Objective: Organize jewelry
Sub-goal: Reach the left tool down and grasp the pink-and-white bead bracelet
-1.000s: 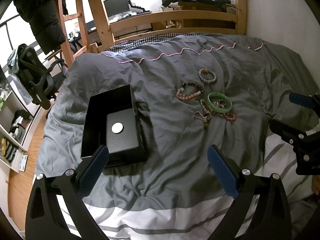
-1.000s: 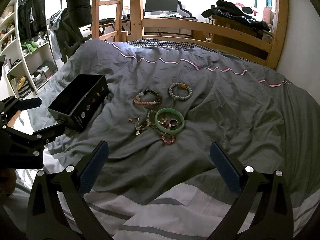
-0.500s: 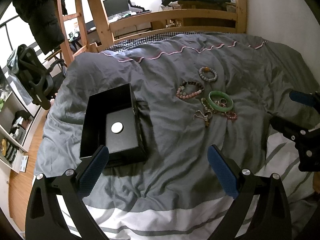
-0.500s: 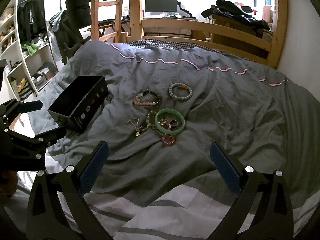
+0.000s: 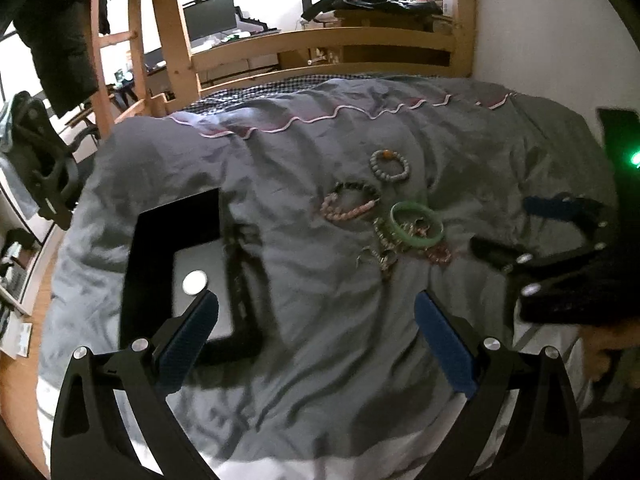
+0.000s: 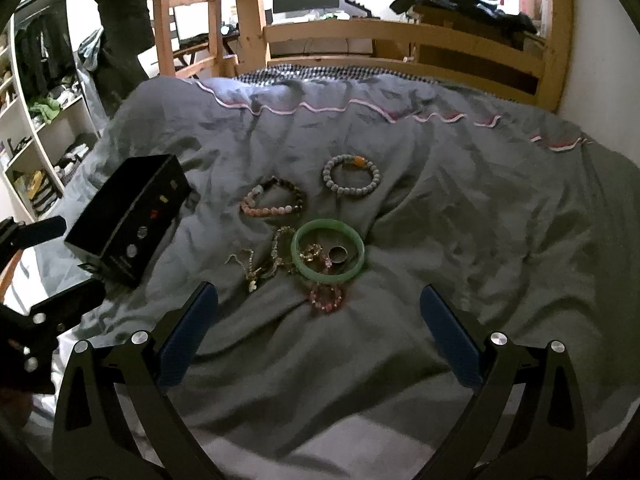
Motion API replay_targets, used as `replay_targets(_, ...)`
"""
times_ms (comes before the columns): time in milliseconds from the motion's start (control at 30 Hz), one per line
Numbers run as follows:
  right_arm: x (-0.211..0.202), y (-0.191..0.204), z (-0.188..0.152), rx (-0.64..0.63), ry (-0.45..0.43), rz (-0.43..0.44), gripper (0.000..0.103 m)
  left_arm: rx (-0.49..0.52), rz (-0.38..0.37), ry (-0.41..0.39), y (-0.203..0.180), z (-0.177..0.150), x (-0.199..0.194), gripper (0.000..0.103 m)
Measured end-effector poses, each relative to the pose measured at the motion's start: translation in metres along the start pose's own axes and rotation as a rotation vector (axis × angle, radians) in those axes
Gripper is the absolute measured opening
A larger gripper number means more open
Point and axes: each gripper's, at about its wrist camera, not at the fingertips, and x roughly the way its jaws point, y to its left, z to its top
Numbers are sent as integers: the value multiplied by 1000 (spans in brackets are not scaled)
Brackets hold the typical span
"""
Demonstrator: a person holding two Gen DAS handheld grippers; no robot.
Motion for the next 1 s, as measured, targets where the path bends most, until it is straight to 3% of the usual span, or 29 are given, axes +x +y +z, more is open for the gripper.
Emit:
replay_targets(100,21,-2,6,3,30,-9,100,-11,-5,19,-3,9,13,86)
replay_targets(333,57,-18,17,83,88,-5,100,-74,-41,97,-3,30,58,83)
replay_targets(467,74,-26,15,141,145,35,100,-68,-28,131,-10,38,85,72)
replay_targets(533,84,-26,14,145,171,14,98,-61,-23,152,-14,44,100,67)
replay_targets(600,94,-31,14,171,196,2,98,-64,-40,165,-15,50,109,67)
replay_targets(700,104,-41,14,240,214,52,98,-77,-44,165,-14,63,122,67)
replay_targets(867,112,-29,16,188,220,41,98,-84,-34,173,-16,87,148,69)
replay_targets(1000,121,-23,16,172,228,21,94,-78,-26,223,-24,99,179,69)
